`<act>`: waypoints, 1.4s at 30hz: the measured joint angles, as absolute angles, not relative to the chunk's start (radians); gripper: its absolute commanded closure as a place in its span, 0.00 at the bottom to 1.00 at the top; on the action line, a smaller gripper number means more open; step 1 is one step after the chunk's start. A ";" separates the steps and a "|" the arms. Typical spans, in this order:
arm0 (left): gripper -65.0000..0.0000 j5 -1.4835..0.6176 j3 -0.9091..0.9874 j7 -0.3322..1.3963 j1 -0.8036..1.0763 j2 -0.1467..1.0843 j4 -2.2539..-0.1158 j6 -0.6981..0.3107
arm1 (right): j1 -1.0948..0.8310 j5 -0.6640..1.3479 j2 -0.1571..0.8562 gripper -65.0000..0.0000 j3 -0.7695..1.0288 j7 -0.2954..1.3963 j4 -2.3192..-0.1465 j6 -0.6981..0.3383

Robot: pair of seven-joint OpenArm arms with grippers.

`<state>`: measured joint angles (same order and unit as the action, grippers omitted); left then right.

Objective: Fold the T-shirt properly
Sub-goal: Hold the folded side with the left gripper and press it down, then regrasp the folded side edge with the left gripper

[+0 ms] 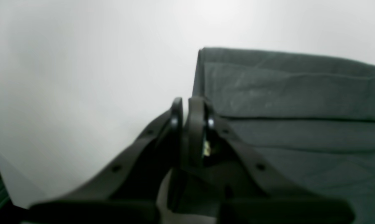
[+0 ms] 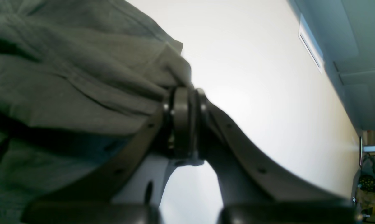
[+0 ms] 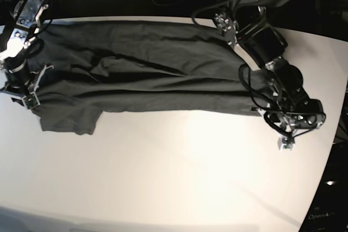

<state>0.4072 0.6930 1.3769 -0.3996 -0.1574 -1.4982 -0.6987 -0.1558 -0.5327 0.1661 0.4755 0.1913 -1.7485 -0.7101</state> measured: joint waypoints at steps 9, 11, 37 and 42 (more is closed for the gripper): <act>0.94 0.396 0.691 1.377 -0.373 -0.161 -1.497 -0.699 | -0.162 -0.533 0.166 1.00 0.478 0.191 -1.754 -0.710; 0.94 0.395 0.691 1.377 -0.378 -0.161 -1.497 -0.699 | -0.163 -0.532 0.166 1.00 0.478 0.194 -1.764 -0.710; 0.43 0.359 0.696 1.382 -0.468 -0.077 -1.356 -0.699 | -0.167 -0.532 0.166 1.00 0.476 0.191 -1.768 -0.710; 0.43 0.198 0.696 1.389 -0.477 -0.031 -1.253 -0.699 | -0.167 -0.533 0.167 1.00 0.476 0.194 -1.768 -0.710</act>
<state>0.1982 0.6960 1.3891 -0.4770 -0.0311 -1.2526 -0.6994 -0.1669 -0.5327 0.1669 0.4763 0.1940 -1.7683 -0.7101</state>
